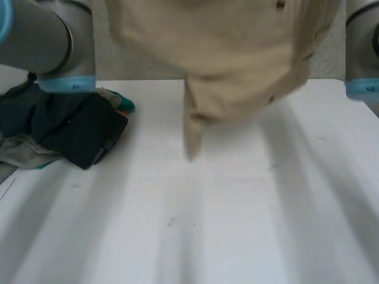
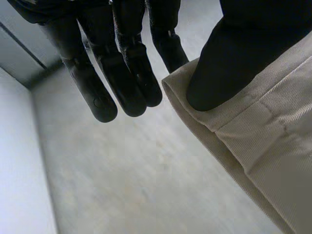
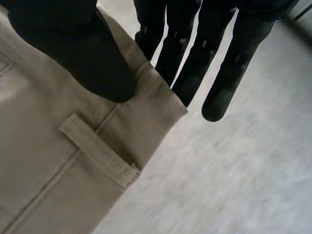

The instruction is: Fold the laundry.

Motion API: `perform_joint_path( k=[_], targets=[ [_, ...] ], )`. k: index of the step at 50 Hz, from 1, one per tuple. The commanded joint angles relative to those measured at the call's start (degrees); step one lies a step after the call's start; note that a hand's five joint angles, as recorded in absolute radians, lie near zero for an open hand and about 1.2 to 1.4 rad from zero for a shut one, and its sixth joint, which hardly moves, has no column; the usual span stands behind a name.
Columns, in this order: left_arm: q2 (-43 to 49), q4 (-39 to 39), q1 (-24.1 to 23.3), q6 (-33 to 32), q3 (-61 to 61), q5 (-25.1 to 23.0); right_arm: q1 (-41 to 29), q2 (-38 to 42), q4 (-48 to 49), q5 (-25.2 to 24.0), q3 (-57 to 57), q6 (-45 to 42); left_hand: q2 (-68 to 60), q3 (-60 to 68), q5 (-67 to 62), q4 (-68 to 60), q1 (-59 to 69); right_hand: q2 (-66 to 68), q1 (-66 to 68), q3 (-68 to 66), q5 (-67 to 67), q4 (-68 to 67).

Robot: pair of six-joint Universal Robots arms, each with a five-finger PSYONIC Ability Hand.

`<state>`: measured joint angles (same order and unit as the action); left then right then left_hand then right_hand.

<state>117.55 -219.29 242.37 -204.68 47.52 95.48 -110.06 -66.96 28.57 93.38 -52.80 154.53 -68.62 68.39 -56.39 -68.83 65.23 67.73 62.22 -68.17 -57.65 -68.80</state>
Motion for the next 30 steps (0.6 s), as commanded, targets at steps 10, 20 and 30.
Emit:
perform_joint_path(
  k=[10,20,30],
  targets=[
    [-1.7,1.3,0.1,0.9,25.6,-3.7,0.2,5.7,-11.5,-6.2,-13.0,-0.5,-11.4,11.6,-13.6,-11.2,14.8,12.3,17.8,-11.8,-12.3,-11.2],
    [5.7,12.9,-2.3,1.1,39.8,-4.8,-0.2,13.6,-16.7,-5.8,-27.6,-16.7,-11.4,11.6,-13.6,-11.2,14.8,12.3,17.8,-11.8,-12.3,-11.2],
    [-15.2,35.2,0.4,-0.5,49.3,-5.1,0.3,-3.2,-31.1,-5.4,-39.3,-19.2,-11.4,11.6,-13.6,-11.2,14.8,12.3,17.8,-11.8,-12.3,-11.2]
  ],
)
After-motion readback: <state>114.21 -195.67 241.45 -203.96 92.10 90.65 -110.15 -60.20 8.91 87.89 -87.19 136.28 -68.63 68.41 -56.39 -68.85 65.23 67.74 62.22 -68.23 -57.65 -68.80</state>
